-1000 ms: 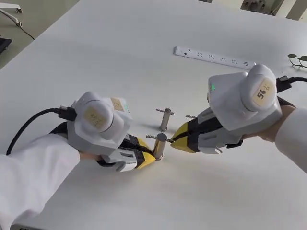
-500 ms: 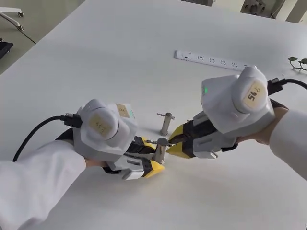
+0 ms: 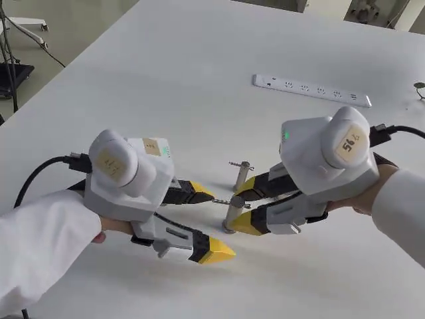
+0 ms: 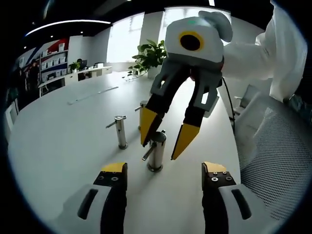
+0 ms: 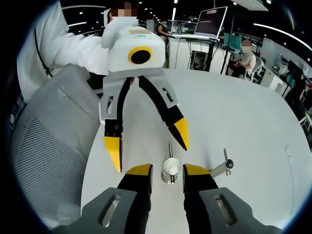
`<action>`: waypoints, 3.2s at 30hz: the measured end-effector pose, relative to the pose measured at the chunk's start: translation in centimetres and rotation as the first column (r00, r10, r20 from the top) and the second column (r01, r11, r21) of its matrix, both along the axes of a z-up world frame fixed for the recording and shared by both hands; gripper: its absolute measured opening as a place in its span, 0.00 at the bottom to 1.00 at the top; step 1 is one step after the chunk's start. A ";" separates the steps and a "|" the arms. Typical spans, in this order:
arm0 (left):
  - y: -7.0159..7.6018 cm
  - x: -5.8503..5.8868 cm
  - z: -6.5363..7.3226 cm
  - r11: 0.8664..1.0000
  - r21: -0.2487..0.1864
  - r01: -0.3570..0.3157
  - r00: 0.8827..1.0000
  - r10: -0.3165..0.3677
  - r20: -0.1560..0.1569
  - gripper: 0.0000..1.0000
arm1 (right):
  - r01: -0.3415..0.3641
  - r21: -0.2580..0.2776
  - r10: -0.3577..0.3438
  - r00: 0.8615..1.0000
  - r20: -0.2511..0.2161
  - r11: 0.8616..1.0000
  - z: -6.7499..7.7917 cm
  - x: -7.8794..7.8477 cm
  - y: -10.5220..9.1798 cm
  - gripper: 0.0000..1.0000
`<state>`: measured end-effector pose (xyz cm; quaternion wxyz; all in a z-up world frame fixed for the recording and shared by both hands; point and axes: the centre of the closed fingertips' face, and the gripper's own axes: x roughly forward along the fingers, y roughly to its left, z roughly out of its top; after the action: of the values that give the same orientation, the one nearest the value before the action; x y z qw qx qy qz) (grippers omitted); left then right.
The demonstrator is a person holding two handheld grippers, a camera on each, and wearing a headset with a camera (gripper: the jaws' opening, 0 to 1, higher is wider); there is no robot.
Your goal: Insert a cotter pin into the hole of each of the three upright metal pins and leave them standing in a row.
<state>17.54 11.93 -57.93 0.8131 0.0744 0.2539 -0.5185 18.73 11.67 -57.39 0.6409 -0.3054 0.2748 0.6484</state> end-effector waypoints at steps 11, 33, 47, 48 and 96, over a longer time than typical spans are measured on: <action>2.0 0.0 0.8 0.995 -0.058 -0.082 0.997 0.082 0.000 0.98 | 0.009 0.005 -0.009 1.000 -0.006 1.000 -0.4 0.5 0.3 0.13; 2.2 0.0 1.7 0.995 -0.025 -0.097 0.995 0.097 -0.006 0.99 | -0.023 0.018 0.023 1.000 0.020 1.000 0.6 0.1 -1.2 0.08; 2.5 0.2 2.7 0.991 -0.016 -0.131 0.991 0.131 0.000 0.99 | 0.044 0.013 -0.045 0.997 0.060 0.999 2.0 1.6 -10.0 0.08; 2.5 0.2 2.8 0.991 -0.014 -0.130 0.992 0.130 0.003 0.99 | 0.062 0.006 -0.062 0.996 0.071 0.998 1.9 2.2 -10.9 0.08; 3.0 -1.0 3.6 0.983 0.014 -0.184 0.983 0.184 -0.011 0.99 | 0.281 0.226 -0.300 0.952 0.054 0.933 5.5 7.3 -12.9 0.36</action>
<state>16.51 14.91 -54.28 0.8555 0.0526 0.2680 -0.4400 26.07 -1.22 -51.90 0.7706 -0.2181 0.2164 0.5583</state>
